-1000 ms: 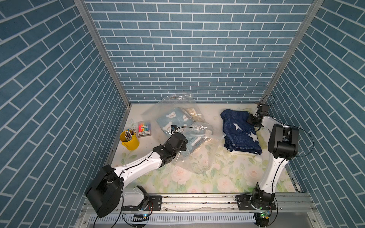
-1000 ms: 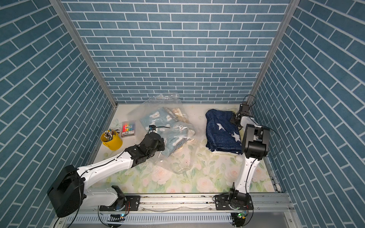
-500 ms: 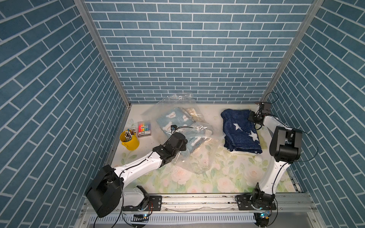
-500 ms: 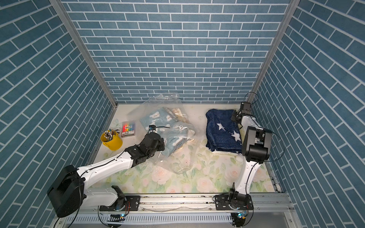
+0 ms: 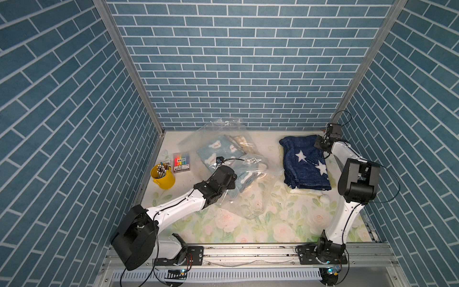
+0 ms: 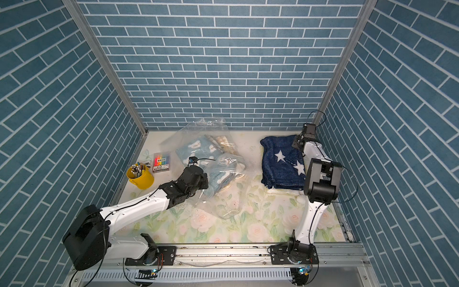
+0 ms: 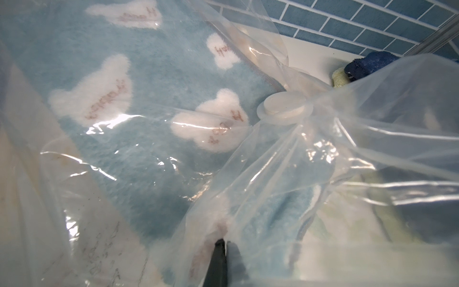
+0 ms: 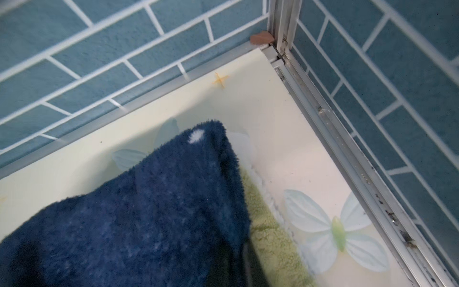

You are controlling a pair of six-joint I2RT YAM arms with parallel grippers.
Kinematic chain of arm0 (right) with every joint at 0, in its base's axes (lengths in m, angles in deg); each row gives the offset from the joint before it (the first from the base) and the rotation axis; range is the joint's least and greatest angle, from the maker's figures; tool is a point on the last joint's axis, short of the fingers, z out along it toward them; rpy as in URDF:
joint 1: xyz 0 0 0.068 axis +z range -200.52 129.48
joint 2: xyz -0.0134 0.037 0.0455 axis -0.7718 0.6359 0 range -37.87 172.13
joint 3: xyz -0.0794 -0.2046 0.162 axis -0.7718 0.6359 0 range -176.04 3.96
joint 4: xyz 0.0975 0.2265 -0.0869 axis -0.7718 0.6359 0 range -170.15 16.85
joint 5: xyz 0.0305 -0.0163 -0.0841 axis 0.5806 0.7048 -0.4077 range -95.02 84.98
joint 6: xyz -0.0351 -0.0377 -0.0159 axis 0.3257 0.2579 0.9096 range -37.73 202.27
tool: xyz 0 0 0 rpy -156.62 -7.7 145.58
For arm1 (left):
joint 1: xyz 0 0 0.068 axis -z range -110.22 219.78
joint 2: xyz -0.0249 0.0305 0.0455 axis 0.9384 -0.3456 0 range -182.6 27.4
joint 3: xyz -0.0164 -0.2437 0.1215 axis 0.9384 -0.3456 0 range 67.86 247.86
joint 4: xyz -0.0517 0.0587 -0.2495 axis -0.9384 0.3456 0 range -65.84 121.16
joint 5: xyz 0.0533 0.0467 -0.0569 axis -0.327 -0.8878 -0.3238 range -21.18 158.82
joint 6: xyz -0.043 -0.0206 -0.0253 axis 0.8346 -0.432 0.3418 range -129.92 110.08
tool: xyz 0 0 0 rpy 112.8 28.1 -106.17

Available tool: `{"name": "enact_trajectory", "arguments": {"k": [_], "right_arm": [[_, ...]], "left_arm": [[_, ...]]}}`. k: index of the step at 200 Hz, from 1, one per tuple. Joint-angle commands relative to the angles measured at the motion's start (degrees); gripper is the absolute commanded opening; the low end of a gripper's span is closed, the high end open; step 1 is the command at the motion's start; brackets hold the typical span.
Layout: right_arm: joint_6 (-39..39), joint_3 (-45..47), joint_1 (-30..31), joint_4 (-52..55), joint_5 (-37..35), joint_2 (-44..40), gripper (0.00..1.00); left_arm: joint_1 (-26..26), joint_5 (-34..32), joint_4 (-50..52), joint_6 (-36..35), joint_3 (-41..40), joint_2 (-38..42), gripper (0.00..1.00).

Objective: Take the blanket out of the vacuum bag
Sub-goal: Place the blanket at the center of the board.

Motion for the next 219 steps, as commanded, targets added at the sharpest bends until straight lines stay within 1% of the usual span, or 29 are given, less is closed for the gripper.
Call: {"name": "enact_trajectory", "arguments": {"k": [1,8,18,23,38,53,63,74,89,92,107,130,149,155,168,175,197,219], "right_arm": [[0.91,-1.73,0.05,2.17,-3.45,1.82,0.31],[0.53,-1.71,0.27,2.56,-5.79,1.37,0.33],[0.1,-1.2,0.32,2.96,-8.29,0.15,0.44],[-0.32,-1.3,0.41,3.55,-9.34,-0.58,0.47],[-0.83,-0.24,1.6,3.86,-10.07,-3.99,0.49],[-1.69,1.66,4.38,3.95,-7.73,-8.27,0.49],[-2.27,3.32,7.28,4.38,-5.43,-11.31,0.46],[-3.1,6.39,10.79,4.08,0.08,-14.67,0.42],[-4.44,13.03,15.69,1.76,6.59,-20.33,0.36],[-5.07,14.39,16.42,1.32,6.95,-21.87,0.34],[-8.48,23.71,18.94,-3.25,14.84,-30.19,0.23],[-12.66,37.85,22.31,-7.64,19.9,-45.54,0.12],[-15.29,48.57,25.39,-9.77,26.27,-57.69,0.09],[-16.33,51.8,26.77,-9.42,28.19,-61.52,0.09],[-18.34,56.32,29.42,-8.91,30.09,-67.45,0.08],[-19.5,58.71,31.09,-9.11,31.3,-70.4,0.08],[-22.37,63.64,35.69,-9.56,32.87,-77.81,0.08],[-25.8,67.07,40.73,-13.42,32.05,-80.41,0.07]], "left_arm": [[-0.47,-0.78,1.61,-0.59,0.64,1.19,0.01],[-0.43,-0.99,1.93,-0.61,0.6,1.54,0.01],[-0.47,-1.39,2.32,-0.56,0.53,1.86,0.02],[-0.47,-1.48,2.53,-0.49,0.51,2.11,0.02],[-0.47,-1.8,3.19,-0.36,0.6,2.94,0.01],[-0.47,-2.35,3.88,-0.36,0.75,4.2,0.02],[-0.47,-2.57,4.48,-0.32,0.94,4.99,0.03],[-0.47,-2.45,5.06,-0.44,1.17,5.94,0.04],[-0.44,-2.36,6.05,-0.55,1.26,6.76,0.03],[-0.42,-2.24,6.13,-0.44,1.17,6.87,0.04],[-0.44,-1.72,6.52,-0.39,0.4,7.74,0.03],[-0.29,-0.51,7.62,-0.4,-0.25,9.56,0.08],[-0.21,1.58,7.16,-0.02,-1.61,12.05,0.14],[0.01,2.84,6.78,-0.46,-1.79,12.68,0.18],[0.55,4.7,6.52,-1.86,-1.82,13.17,0.25],[0.99,4.95,6.69,-2.78,-1.63,12.9,0.27],[3.3,2.68,8.48,-5.0,0.07,10.68,0.33],[6.98,-2.33,9.98,-5.72,1.46,9.08,0.37]]}}
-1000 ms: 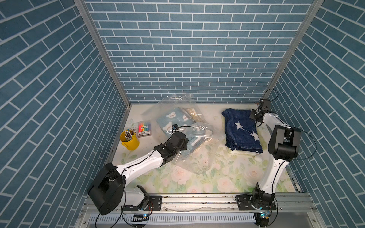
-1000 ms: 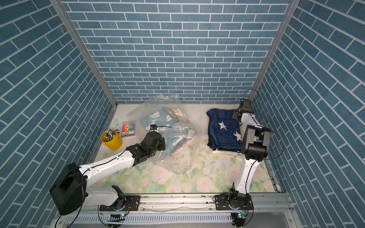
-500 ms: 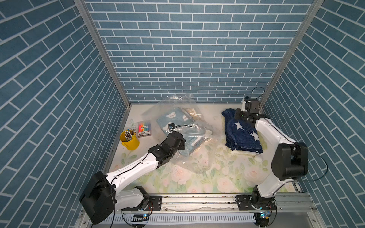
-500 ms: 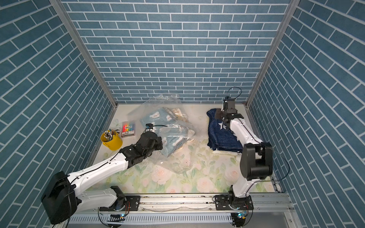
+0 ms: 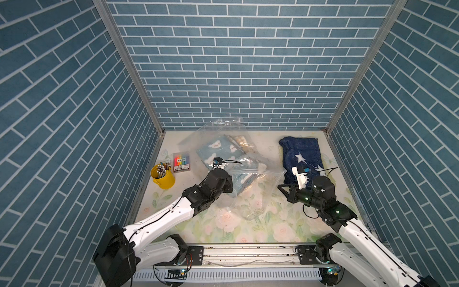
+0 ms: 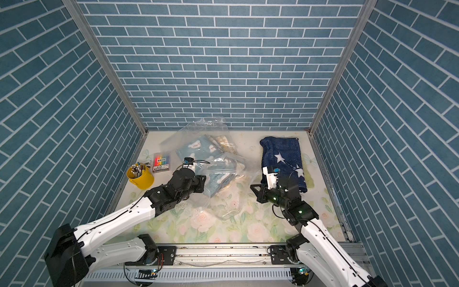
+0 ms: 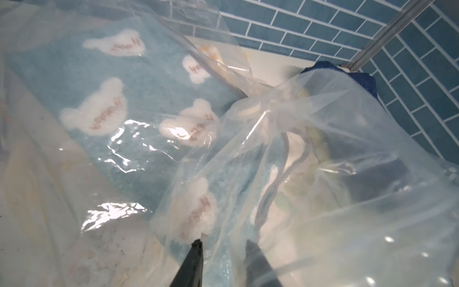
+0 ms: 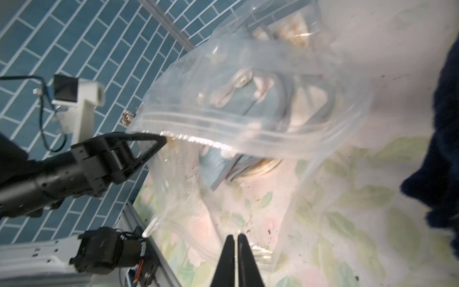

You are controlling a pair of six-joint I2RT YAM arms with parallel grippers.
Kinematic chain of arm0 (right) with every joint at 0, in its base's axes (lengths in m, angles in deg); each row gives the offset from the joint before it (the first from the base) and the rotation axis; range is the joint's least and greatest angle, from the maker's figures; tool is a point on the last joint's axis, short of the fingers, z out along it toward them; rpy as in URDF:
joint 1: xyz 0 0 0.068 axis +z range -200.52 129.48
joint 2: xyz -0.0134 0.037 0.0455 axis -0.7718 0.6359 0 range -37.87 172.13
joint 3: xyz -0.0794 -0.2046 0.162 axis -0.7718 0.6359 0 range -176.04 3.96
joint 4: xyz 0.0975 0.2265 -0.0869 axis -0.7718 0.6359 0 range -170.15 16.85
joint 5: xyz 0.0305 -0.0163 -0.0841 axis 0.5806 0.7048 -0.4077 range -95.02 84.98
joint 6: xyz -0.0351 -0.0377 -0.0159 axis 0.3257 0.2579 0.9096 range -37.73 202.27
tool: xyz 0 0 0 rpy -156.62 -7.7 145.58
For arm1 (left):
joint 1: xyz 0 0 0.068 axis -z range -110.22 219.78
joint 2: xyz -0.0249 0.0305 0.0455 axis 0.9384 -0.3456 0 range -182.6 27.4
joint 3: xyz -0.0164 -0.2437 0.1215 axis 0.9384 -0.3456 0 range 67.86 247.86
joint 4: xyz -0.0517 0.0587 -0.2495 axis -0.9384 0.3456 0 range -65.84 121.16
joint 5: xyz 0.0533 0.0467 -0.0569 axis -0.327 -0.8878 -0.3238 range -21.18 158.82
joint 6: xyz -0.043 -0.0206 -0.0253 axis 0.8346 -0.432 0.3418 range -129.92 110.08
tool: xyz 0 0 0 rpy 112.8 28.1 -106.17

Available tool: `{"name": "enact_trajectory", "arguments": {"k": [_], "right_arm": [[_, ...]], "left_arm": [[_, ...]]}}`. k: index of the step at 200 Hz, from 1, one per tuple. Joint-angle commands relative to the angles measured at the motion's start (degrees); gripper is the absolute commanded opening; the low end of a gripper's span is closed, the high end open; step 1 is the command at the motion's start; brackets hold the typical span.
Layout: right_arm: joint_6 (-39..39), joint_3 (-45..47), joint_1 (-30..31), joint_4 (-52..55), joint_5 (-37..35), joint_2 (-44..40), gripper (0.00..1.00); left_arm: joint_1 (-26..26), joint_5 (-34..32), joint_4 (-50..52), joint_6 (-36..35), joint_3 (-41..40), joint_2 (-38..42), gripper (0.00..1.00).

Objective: Take the blanket out of the vacuum bag
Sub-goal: Place the blanket at the center of the board, then take out the blanket from the vacuum bag.

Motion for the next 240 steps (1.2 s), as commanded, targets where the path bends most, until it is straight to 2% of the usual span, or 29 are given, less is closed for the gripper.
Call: {"name": "enact_trajectory", "arguments": {"k": [1,37,63,91,105,130,142,155,188,215,240], "right_arm": [[-5.99,2.75,4.31,-5.51,1.99,-2.27,0.07],[-13.26,9.71,16.44,-19.17,-4.41,0.83,0.04],[-15.68,12.72,26.16,-29.54,-9.16,8.44,0.02],[-16.17,11.6,32.62,-37.32,-11.2,19.6,0.02],[-16.88,10.42,32.82,-39.68,-11.73,24.22,0.01],[-18.59,5.81,29.99,-39.0,-18.31,30.58,0.01],[-19.42,2.84,28.76,-38.44,-22.22,34.21,0.06],[-22.4,0.84,26.7,-42.56,-23.75,39.19,0.07],[-33.12,1.1,21.38,-60.66,-26.77,48.71,0.28],[-36.83,-3.08,20.44,-60.92,-27.14,53.9,0.42],[-39.06,-4.64,19.88,-64.02,-25.84,57.94,0.47]], "left_arm": [[3.43,-4.6,3.14,-2.53,2.04,-1.48,0.38],[8.06,-8.14,3.86,-1.82,3.42,-2.99,0.39],[9.45,-10.03,5.49,-0.72,5.06,-3.95,0.16],[9.8,-9.65,5.94,-0.63,6.54,-3.25,0.03],[10.05,-9.34,6.09,-0.96,7.26,-2.99,0.0],[10.45,-8.85,6.25,-0.65,7.8,-2.76,0.0],[10.68,-8.3,5.89,-0.47,7.69,-2.65,0.0],[11.0,-7.79,5.53,-0.43,7.83,-2.61,0.0],[12.24,-7.86,5.95,-0.59,8.81,-2.68,0.0],[12.64,-7.97,5.89,-0.31,8.44,-2.07,0.0],[12.83,-7.72,5.34,-0.21,7.89,-2.06,0.0]]}}
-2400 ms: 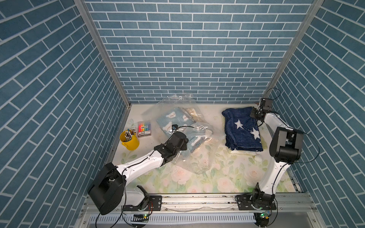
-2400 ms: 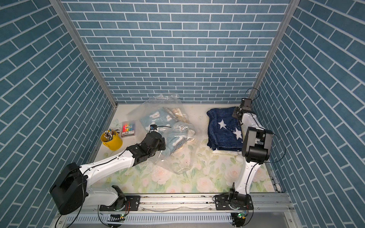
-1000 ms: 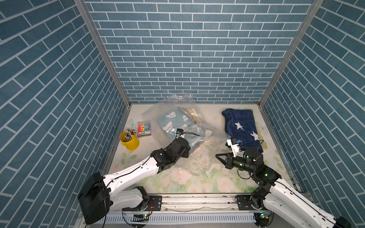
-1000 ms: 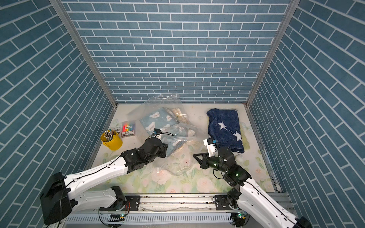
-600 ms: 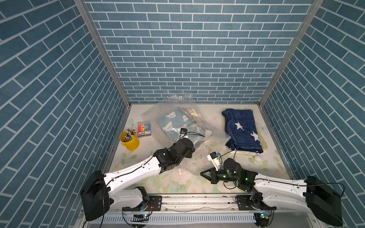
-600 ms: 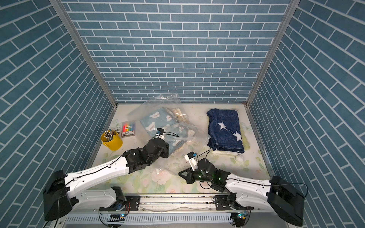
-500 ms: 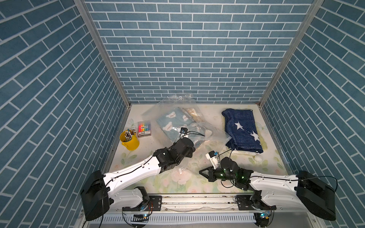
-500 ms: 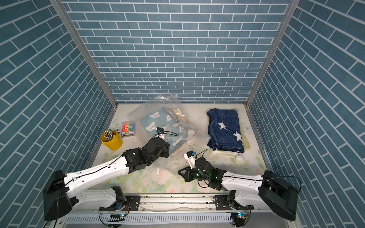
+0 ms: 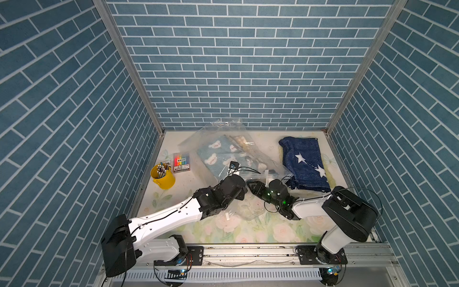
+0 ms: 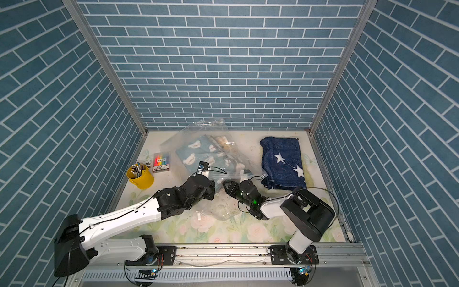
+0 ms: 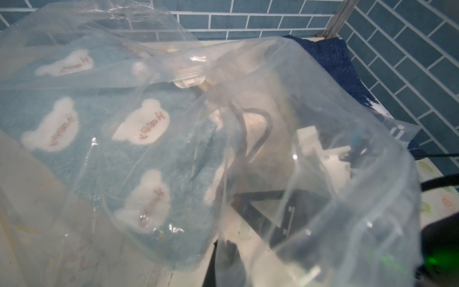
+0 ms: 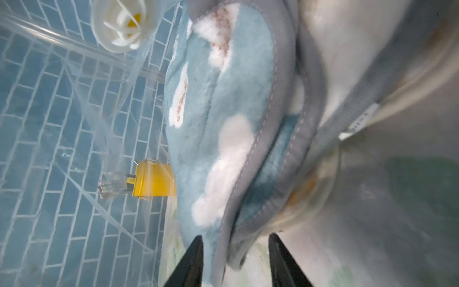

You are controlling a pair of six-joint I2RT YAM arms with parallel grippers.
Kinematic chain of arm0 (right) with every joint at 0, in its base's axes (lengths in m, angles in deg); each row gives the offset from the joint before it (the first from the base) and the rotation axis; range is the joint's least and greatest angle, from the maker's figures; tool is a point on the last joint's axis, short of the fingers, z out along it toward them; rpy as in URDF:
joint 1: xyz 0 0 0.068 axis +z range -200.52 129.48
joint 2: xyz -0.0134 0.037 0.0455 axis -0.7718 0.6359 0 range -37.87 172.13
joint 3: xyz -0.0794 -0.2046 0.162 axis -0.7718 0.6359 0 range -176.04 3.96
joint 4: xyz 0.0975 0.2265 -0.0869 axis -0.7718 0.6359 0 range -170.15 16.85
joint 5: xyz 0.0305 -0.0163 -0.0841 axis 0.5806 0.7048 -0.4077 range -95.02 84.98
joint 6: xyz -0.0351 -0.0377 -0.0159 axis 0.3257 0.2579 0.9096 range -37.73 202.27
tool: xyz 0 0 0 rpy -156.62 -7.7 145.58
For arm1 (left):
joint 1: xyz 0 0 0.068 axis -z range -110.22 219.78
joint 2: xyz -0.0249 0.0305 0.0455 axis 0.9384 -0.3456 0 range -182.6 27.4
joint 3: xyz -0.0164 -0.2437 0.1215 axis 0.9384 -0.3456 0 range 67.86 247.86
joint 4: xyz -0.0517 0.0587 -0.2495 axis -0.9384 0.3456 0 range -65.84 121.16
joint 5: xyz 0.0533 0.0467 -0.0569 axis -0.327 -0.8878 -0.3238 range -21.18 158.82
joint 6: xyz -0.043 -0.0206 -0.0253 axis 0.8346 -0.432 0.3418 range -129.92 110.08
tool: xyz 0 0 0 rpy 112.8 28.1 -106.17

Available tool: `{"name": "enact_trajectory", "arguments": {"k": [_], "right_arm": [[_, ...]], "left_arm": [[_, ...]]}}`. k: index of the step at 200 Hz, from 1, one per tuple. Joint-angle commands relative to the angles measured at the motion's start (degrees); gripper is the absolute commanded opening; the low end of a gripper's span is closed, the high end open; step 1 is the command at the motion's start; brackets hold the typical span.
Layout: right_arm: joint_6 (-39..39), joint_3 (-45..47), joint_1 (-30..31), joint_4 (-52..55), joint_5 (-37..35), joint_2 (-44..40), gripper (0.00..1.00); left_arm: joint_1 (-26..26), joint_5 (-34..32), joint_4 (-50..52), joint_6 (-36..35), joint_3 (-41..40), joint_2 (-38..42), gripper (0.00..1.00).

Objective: Take the blanket out of the vacuum bag
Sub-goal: Take out the blanket from the vacuum bag.

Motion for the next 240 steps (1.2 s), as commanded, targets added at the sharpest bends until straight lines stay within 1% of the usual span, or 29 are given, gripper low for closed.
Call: {"name": "enact_trajectory", "arguments": {"k": [1,31,39,65,78,83,99,106,110,124,141,171,211,219,240], "right_arm": [[-5.03,-2.22,-0.36,-6.9,-0.43,2.69,0.47],[-6.37,-3.62,-1.53,-9.38,2.22,6.74,0.46],[-6.57,-4.49,-1.72,-8.07,2.4,7.59,0.46],[-6.64,-5.23,-1.81,-8.57,4.5,8.96,0.46],[-6.56,-5.71,-2.14,-10.04,5.34,9.56,0.44],[-6.35,-6.15,-2.31,-10.62,6.2,9.96,0.41],[-5.56,-7.71,-2.78,-12.62,9.06,10.17,0.22],[-4.71,-8.47,-2.74,-11.38,9.23,9.27,0.15],[-3.61,-9.27,-2.57,-8.56,9.31,8.43,0.12],[1.76,-13.29,-1.17,1.85,8.15,5.02,0.05],[5.22,-15.6,0.16,7.4,7.15,1.84,0.01],[6.98,-16.25,0.11,11.1,5.58,-1.63,0.01],[6.57,-15.47,-0.23,11.84,5.42,-1.08,0.03],[6.08,-14.78,-0.35,11.86,5.24,-0.94,0.06],[4.68,-11.78,-0.65,11.42,4.56,-1.13,0.21]], "left_arm": [[0.57,0.33,-0.12,0.34,0.7,1.07,0.0],[0.68,0.32,-0.6,0.42,0.64,0.76,0.01],[0.72,0.31,-0.6,0.33,0.65,0.64,0.01],[0.67,0.22,-0.55,0.34,0.69,0.62,0.02],[0.69,0.27,-0.69,0.45,0.68,0.55,0.02],[0.69,0.31,-0.62,0.46,0.68,0.5,0.02],[0.75,0.22,-0.65,0.45,0.59,0.41,0.02],[0.71,0.1,-0.61,0.48,0.59,0.34,0.02],[0.74,0.14,-0.56,0.5,0.59,0.44,0.02],[0.71,-0.21,-0.22,0.62,0.59,0.49,0.02],[0.8,-0.21,0.36,0.74,1.22,0.41,0.02],[0.8,-1.09,0.53,0.6,1.55,0.19,0.02],[0.75,-1.14,0.58,0.48,1.73,0.15,0.02],[0.72,-1.14,0.63,0.52,1.74,0.13,0.02],[0.77,-1.14,0.72,0.58,1.51,0.46,0.02]]}}
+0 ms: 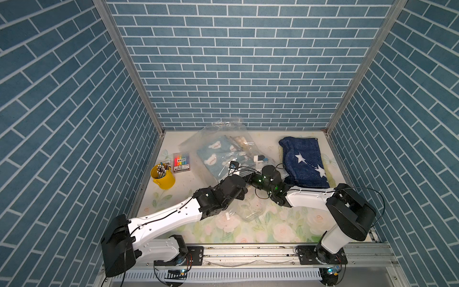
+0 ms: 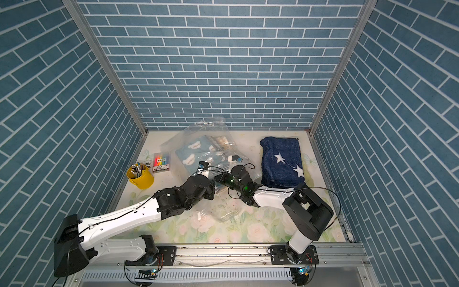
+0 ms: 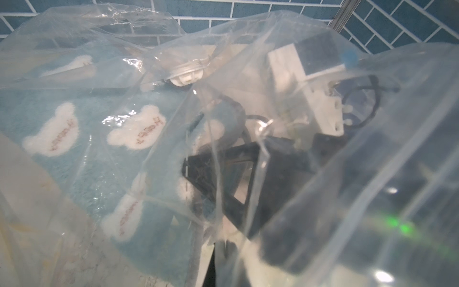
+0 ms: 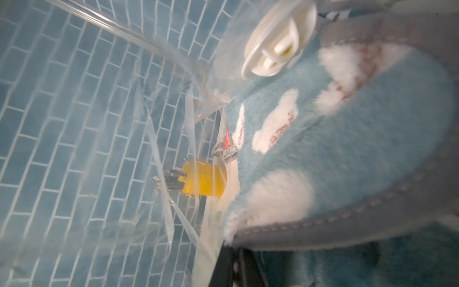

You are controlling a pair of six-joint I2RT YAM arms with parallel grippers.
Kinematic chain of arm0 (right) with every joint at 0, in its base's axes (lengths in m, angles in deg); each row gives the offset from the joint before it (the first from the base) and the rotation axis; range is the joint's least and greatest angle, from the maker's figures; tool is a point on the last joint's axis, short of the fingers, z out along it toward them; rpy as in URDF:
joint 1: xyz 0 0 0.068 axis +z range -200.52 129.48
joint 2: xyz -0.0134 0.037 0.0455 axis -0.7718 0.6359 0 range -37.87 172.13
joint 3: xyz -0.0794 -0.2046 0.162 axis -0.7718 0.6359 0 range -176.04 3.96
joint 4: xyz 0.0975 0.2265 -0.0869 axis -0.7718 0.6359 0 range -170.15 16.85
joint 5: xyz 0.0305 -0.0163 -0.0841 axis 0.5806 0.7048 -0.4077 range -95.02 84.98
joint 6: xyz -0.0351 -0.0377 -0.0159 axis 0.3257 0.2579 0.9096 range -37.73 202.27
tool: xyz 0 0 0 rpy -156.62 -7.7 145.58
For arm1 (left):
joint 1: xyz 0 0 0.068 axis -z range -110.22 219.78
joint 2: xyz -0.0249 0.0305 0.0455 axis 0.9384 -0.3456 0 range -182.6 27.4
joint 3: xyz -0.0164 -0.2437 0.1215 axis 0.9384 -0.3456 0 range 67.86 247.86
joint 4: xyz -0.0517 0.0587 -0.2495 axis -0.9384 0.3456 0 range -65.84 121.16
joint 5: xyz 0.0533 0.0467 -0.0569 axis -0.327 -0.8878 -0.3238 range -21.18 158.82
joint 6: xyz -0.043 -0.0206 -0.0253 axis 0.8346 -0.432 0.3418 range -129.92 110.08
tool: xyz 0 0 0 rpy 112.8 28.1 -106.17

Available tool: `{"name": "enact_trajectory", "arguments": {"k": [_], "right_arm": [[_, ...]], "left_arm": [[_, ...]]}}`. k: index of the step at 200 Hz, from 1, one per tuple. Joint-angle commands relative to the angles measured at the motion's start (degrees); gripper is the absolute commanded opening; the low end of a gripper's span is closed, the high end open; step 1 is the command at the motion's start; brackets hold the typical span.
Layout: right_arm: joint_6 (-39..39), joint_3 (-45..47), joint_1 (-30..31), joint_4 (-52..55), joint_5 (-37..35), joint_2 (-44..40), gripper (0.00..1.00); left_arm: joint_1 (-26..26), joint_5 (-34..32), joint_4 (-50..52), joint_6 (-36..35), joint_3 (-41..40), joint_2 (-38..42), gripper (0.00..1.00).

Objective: Take the blanket out of the vacuum bag
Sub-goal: Take out the blanket from the vacuum bag.

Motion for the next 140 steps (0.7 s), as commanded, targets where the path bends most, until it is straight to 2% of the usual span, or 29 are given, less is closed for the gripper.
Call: {"name": "enact_trajectory", "arguments": {"k": [1,13,34,79,140], "right_arm": [[0.84,3.03,-0.44,0.82,-1.47,-0.1,0.22],[0.34,4.97,-0.74,0.63,-1.51,-0.63,0.32],[-0.36,8.11,-1.01,0.21,-1.25,-1.51,0.39],[-1.57,12.05,-1.19,-1.19,-0.14,-2.95,0.47],[-5.32,13.68,-2.11,-12.02,3.02,2.8,0.57]], "left_arm": [[0.47,-0.44,0.7,0.37,1.14,0.39,0.02],[0.42,-0.45,0.63,0.44,0.87,0.62,0.02],[0.46,-0.39,0.47,0.3,0.68,0.67,0.02],[0.49,-0.28,-0.18,0.13,0.53,0.42,0.03],[0.45,-0.11,-0.63,0.23,0.06,0.21,0.03]]}}
